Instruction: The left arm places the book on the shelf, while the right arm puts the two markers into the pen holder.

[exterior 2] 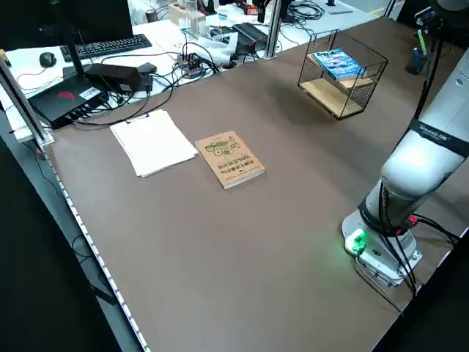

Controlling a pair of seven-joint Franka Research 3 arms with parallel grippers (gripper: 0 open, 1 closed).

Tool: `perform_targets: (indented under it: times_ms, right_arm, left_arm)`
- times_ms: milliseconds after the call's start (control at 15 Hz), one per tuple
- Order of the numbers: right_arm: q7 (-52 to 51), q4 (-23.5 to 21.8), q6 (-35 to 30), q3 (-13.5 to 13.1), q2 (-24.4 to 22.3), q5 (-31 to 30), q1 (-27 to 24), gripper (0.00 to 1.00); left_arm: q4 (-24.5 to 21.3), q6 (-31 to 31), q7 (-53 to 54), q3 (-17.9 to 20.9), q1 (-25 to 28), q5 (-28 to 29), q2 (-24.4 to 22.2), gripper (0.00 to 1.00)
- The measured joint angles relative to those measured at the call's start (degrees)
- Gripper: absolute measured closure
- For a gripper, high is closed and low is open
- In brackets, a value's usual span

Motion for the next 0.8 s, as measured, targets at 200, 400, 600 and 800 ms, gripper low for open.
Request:
perform_targets:
  times_ms: [200,400,600,800]
  right_arm:
    - [-2.9,0.02,0.4,-0.55,0.27,0.01,-0.2,0.82]
    - [-4.45,0.02,0.56,-1.43,1.07,0.03,-0.21,0.64]
    - [-3.54,0.13,0.66,-1.43,1.15,0.06,-0.21,0.47]
    - [3.49,1.24,0.67,-1.24,0.65,0.08,-0.2,0.47]
  left_arm:
    - [0.0,0.0,0.0,0.05,0.02,0.0,0.0,0.0]
    - [0.0,0.0,0.0,0.05,0.01,0.0,0.0,0.0]
    - [0.0,0.0,0.0,0.05,0.02,0.0,0.0,0.0]
    - [0.0,0.0,0.0,0.04,0.02,0.0,0.0,0.0]
